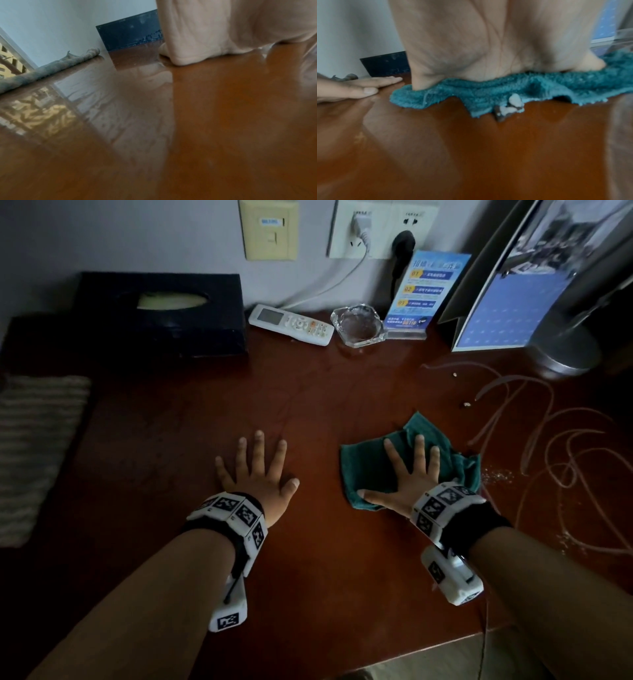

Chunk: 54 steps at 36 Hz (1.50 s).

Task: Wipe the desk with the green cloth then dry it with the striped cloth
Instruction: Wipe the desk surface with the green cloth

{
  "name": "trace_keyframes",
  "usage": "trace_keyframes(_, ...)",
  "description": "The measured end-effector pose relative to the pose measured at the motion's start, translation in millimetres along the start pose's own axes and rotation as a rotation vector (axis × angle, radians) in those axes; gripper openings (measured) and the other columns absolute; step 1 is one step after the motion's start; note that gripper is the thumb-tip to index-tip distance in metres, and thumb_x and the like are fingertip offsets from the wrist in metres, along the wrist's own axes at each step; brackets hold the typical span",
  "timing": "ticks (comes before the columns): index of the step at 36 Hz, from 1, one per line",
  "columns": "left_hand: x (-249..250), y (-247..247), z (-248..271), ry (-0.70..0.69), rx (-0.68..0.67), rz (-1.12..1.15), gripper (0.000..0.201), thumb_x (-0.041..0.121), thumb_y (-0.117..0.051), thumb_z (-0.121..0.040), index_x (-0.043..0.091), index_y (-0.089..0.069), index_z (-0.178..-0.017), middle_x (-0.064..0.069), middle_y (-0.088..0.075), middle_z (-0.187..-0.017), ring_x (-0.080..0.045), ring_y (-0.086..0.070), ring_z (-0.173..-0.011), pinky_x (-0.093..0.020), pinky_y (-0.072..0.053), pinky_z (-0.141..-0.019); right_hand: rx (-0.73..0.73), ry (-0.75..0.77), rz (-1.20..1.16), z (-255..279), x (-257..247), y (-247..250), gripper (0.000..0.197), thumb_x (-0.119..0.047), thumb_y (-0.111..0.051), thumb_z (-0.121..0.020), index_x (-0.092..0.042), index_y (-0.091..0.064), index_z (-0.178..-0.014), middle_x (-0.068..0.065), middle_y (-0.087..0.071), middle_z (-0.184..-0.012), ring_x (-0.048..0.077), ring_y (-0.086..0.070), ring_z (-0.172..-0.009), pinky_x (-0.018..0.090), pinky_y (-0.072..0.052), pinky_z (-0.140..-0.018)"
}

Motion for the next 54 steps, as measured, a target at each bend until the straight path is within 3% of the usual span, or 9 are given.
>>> trace_keyframes(15, 12, 10, 7, 0.126, -0.029, -0.084, 0.066, 0.061, -0.008, -0.094, 0.034, 0.03, -0.141, -0.005, 0.037, -0.149, -0.029, 0.027, -0.14, -0.066, 0.012, -0.106, -0.025, 0.074, 0.068, 12, 12, -14, 0.109, -0.089, -0.043, -0.06, -0.053, 0.025, -0.137, -0.003, 0.048, -0.142, 0.034, 0.039, -0.132, 0.072, -0.007, -0.105)
trace_keyframes(18, 28, 11, 18, 0.095, 0.065, -0.143, 0.063, 0.051, -0.01, -0.098, 0.026, 0.022, -0.146, -0.008, 0.034, -0.151, -0.03, 0.027, -0.14, -0.067, 0.014, -0.103, -0.059, 0.101, 0.117, 19, 16, -15, 0.108, -0.089, -0.044, -0.061, -0.053, 0.026, -0.136, -0.003, 0.049, -0.141, 0.033, 0.039, -0.133, 0.074, -0.003, -0.104)
trace_keyframes(22, 58, -7, 41, -0.003, 0.108, -0.082, 0.057, 0.044, -0.009, -0.1, 0.031, 0.024, -0.145, -0.004, 0.038, -0.149, -0.028, 0.03, -0.139, -0.065, 0.014, -0.104, -0.065, 0.159, 0.151, 29, 24, -20, 0.109, -0.088, -0.046, -0.061, -0.053, 0.023, -0.138, -0.004, 0.05, -0.14, 0.031, 0.04, -0.133, 0.075, -0.003, -0.103)
trace_keyframes(36, 82, -44, 48, 0.044, -0.089, 0.071, 0.063, 0.054, -0.011, -0.097, 0.034, 0.031, -0.14, 0.0, 0.044, -0.145, -0.027, 0.035, -0.137, -0.062, 0.013, -0.108, -0.034, 0.426, 0.349, 53, 67, -34, 0.112, -0.083, -0.052, -0.061, -0.055, 0.03, -0.132, -0.003, 0.049, -0.141, 0.026, 0.041, -0.133, 0.069, 0.008, -0.107)
trace_keyframes(39, 82, -44, 49, 0.044, -0.097, 0.073, 0.063, 0.054, -0.011, -0.097, 0.034, 0.032, -0.14, 0.0, 0.045, -0.145, -0.028, 0.035, -0.137, -0.062, 0.013, -0.107, 0.005, 0.455, 0.338, 61, 64, -32, 0.104, -0.078, -0.049, -0.07, -0.049, 0.023, -0.14, 0.0, 0.043, -0.146, 0.024, 0.036, -0.136, 0.064, 0.014, -0.108)
trace_keyframes(43, 82, -45, 49, 0.046, -0.092, 0.072, 0.063, 0.054, -0.009, -0.097, 0.034, 0.032, -0.14, 0.0, 0.046, -0.144, -0.028, 0.035, -0.136, -0.062, 0.013, -0.107, 0.134, 0.395, 0.222, 77, 38, -32, 0.075, -0.055, -0.033, -0.094, -0.026, 0.008, -0.15, 0.005, 0.029, -0.153, 0.022, 0.026, -0.141, 0.053, 0.012, -0.113)
trace_keyframes(49, 83, -45, 49, 0.065, -0.07, 0.064, 0.064, 0.055, -0.011, -0.097, 0.035, 0.031, -0.14, 0.001, 0.043, -0.146, -0.027, 0.033, -0.138, -0.061, 0.012, -0.108, 0.263, 0.198, 0.006, 66, 8, -59, 0.068, -0.042, -0.028, -0.099, -0.011, 0.005, -0.15, 0.011, 0.018, -0.156, 0.027, 0.014, -0.145, 0.05, 0.005, -0.115)
trace_keyframes(52, 83, -44, 50, 0.069, -0.06, 0.062, 0.064, 0.056, -0.011, -0.097, 0.036, 0.03, -0.141, 0.001, 0.041, -0.147, -0.027, 0.032, -0.138, -0.061, 0.012, -0.108, 0.403, 0.166, -0.049, 63, 5, -67, 0.07, -0.049, -0.027, -0.089, -0.008, -0.032, -0.145, 0.016, -0.02, -0.154, 0.031, -0.022, -0.142, 0.054, -0.01, -0.112)
trace_keyframes(54, 84, -44, 50, 0.07, -0.064, 0.064, 0.064, 0.056, -0.012, -0.097, 0.036, 0.03, -0.14, 0.002, 0.042, -0.147, -0.027, 0.033, -0.138, -0.061, 0.012, -0.108, 0.426, 0.207, -0.028, 63, 9, -73, 0.071, -0.053, -0.028, -0.086, -0.01, -0.042, -0.14, 0.016, -0.033, -0.149, 0.031, -0.032, -0.137, 0.056, -0.016, -0.107)
Point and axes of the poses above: each hand's wrist, its own z-axis away from the middle knuckle, its own y-axis out of the back of the hand, x = y × z, the point moved 5 cm from there along -z, towards the middle knuckle
